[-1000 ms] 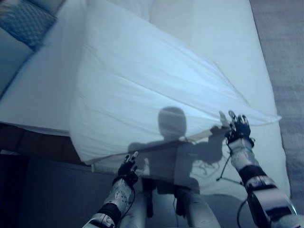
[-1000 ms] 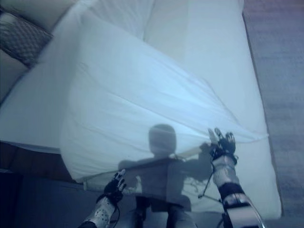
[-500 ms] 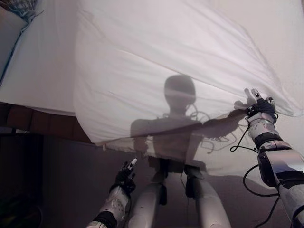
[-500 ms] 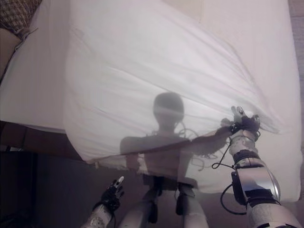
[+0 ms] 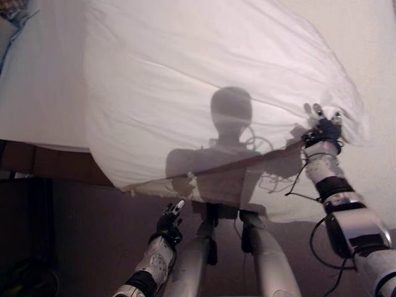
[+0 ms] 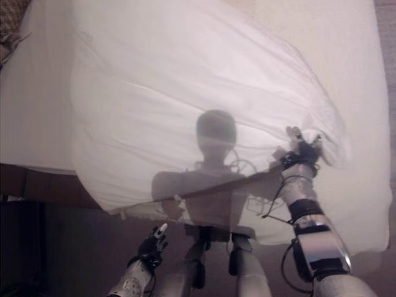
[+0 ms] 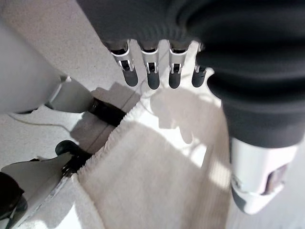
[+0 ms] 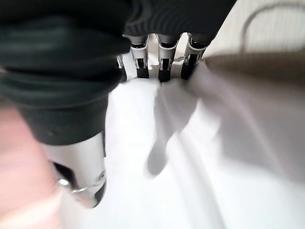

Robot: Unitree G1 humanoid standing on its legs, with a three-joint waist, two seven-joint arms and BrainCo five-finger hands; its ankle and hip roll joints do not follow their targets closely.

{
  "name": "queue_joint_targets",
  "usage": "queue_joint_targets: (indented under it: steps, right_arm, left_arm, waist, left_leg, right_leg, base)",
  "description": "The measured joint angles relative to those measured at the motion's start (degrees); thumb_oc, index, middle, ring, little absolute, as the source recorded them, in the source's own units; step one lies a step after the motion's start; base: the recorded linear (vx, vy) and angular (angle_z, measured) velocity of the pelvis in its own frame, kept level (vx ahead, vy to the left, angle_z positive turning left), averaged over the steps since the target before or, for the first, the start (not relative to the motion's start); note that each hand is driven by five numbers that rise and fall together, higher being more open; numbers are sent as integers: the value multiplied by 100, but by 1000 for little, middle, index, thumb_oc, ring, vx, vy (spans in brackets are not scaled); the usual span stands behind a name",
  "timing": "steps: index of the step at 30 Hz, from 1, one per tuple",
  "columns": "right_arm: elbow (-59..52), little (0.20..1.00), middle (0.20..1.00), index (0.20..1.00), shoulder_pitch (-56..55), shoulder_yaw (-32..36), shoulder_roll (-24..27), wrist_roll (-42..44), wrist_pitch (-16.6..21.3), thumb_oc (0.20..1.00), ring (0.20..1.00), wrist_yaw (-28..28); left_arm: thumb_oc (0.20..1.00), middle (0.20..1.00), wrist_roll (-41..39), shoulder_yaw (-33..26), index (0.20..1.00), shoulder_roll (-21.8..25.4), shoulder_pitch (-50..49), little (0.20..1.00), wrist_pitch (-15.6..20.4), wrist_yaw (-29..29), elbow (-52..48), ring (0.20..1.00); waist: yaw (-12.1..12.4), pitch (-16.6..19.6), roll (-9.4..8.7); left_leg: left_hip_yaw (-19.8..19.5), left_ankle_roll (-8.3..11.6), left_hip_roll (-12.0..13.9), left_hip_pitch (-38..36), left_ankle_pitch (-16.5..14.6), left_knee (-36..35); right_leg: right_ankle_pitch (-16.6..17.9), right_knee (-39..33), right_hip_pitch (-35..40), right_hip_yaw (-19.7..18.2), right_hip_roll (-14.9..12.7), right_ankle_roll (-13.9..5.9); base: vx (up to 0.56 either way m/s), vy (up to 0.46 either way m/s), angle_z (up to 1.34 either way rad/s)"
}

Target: Make the bed

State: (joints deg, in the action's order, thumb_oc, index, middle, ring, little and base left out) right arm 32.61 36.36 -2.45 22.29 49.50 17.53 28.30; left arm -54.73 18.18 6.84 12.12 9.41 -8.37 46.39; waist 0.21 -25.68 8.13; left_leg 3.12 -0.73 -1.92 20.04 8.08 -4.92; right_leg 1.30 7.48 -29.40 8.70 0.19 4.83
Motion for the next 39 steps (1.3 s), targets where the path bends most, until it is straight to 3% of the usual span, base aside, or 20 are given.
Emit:
queue_joint_targets:
  steps: [1,4,8,12,19,24,30,39]
  right_arm:
    - [-786,1000,1000,1000,-571,-55,-134,-565,131,1000,1000,66]
    - [-1064,1000,1000,1000,-1020,213,-184,-1345,251,1000,1000,382]
    - [-1124,1000,1000,1000,-1324,499,-249,-1685,370,1000,1000,579]
    - [-1062,1000,1000,1000,-1462,302,-496,-1686,364,1000,1000,542]
    - [-342,1000,1000,1000,-1367,-41,-594,-1513,320,1000,1000,202]
    - [74,1000,1000,1000,-1076,-124,-678,-938,296,1000,1000,-80]
    - [862,1000,1000,1000,-355,-397,-562,-205,200,1000,1000,-449]
    - [2126,1000,1000,1000,803,-392,-322,20,-40,1000,1000,-437]
  left_arm:
    - [1000,1000,3,-101,1000,1,10,1000,15,-44,-71,1000]
    - [1000,1000,54,-291,1000,0,137,1000,134,-102,-10,1000]
    - [1000,1000,219,-354,1000,-8,132,1000,165,-126,-1,1000]
    - [1000,1000,219,-364,1000,-10,37,1000,163,-123,26,1000]
    - [1000,1000,219,-343,1000,-84,-109,1000,159,-62,68,1000]
    - [1000,1000,214,-342,1000,-92,-113,1000,159,-39,109,1000]
    - [1000,1000,207,-317,1000,-83,-91,1000,154,-4,93,1000]
    - [1000,1000,163,-85,1000,-1,-142,1000,156,55,78,1000]
  waist:
    - [-62,-40,-58]
    - [-270,-159,-160]
    - [-396,-167,-172]
    - [-397,-175,-166]
    - [-371,-178,-163]
    - [-319,-182,-154]
    - [-72,-229,-69]
    - [179,-291,-28]
  left_leg:
    - [6,-2,-8,-45,-1,-4]
    - [17,-3,-54,-196,-11,-8]
    - [177,-11,-91,-260,-35,-11]
    - [335,-20,-110,-290,-72,-12]
    - [460,-62,-108,-279,-86,-14]
    - [451,-46,-108,-233,-52,-13]
    - [317,-85,-102,-153,-16,-11]
    - [28,-88,-100,32,24,-10]
  right_leg:
    - [-2,25,16,-37,-9,-4]
    - [19,30,134,-154,-37,-61]
    - [65,21,131,-350,-38,-236]
    - [162,-23,108,-533,-18,-377]
    - [239,-77,87,-645,-10,-484]
    - [283,-161,90,-637,-9,-438]
    - [323,-288,120,-489,-24,-379]
    - [364,-473,122,-213,-54,-320]
  base:
    - [-17,46,-18]
    - [-16,64,-18]
    - [-36,71,-23]
    - [-30,28,-27]
    - [-10,10,-7]
    - [-1,-8,0]
    - [1,-41,12]
    - [15,-34,15]
